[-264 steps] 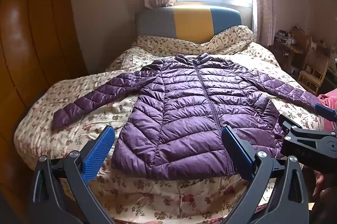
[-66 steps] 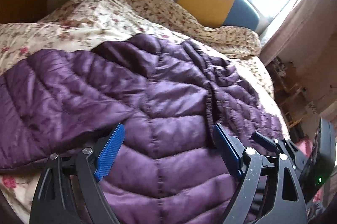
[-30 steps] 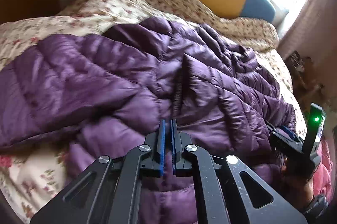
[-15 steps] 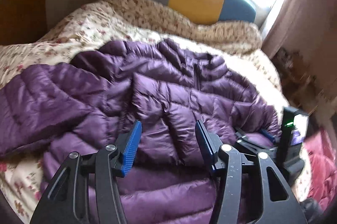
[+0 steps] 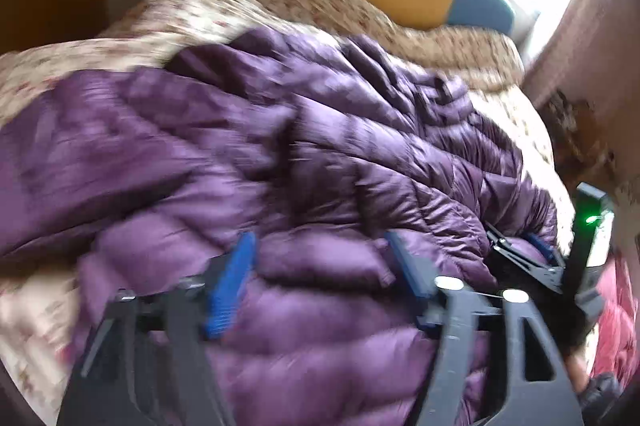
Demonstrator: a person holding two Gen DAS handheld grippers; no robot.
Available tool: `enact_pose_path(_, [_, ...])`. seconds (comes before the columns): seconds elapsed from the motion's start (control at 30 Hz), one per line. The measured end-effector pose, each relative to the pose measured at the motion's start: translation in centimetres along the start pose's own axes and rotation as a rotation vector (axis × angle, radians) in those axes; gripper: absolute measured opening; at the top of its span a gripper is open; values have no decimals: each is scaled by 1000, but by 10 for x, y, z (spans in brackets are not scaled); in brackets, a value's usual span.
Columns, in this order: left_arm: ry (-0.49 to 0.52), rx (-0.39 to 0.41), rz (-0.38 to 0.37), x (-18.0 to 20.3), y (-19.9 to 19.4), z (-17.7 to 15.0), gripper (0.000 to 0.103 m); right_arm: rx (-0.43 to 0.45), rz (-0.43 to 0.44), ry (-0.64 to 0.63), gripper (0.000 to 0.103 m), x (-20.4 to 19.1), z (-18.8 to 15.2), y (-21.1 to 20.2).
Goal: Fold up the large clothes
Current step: 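Grasp the jacket's other sleeve with the left gripper, then lift and fold the sleeve over the jacket body with the left gripper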
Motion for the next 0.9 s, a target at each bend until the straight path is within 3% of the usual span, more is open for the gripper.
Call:
enact_pose_path(0.07, [-67,12,-1,-30,-18,-3,76,0,-2,-1,93,-1,0,0])
enact_pose_path(0.17, [-206,32,72,-97,-43,-10,76,3,-2,-1,93,0,1,0])
enact_pose_path(0.27, [-404,41,169,-187,-67,-26,76,4,-2,-1,93,0,1,-1])
enact_pose_path(0.47, [-794,19,288,-350,-92,-64,76,4,-3,-3,93,1,0,-1])
enact_pose_path(0.63, [-1048,8,297,-429,-90,-90,76,3,-3,-4,93,1,0,-1])
enact_pose_path(0.73, [-1059,38,297,-436,-88,-84,75,3,-4,-5,93,0,0,-1])
enact_pose_path(0.8, [-1045,35,318,-439,-82,-79,63,2,-7,-6,93,1,1,0])
enact_pose_path(0.83, [-1041,31,330,-442,-79,-77,44,2,-7,-7,93,2,2,0])
enact_pose_path(0.87, [-1044,26,317,-446,-75,-76,31,2,-8,-7,93,2,2,0])
enact_pose_path(0.9, [-1051,20,292,-450,-72,-74,26,3,-9,-8,93,2,2,0])
Point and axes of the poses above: each gripper's, at about its wrist camera, not at the fingertips, and y roughly the way its jaws point, x to its right, z to its top, the point moved 3 cm from there along y, roughly the way its jaws point, and after that the axes turned 15 degrees about z, right-handed, at the moved point
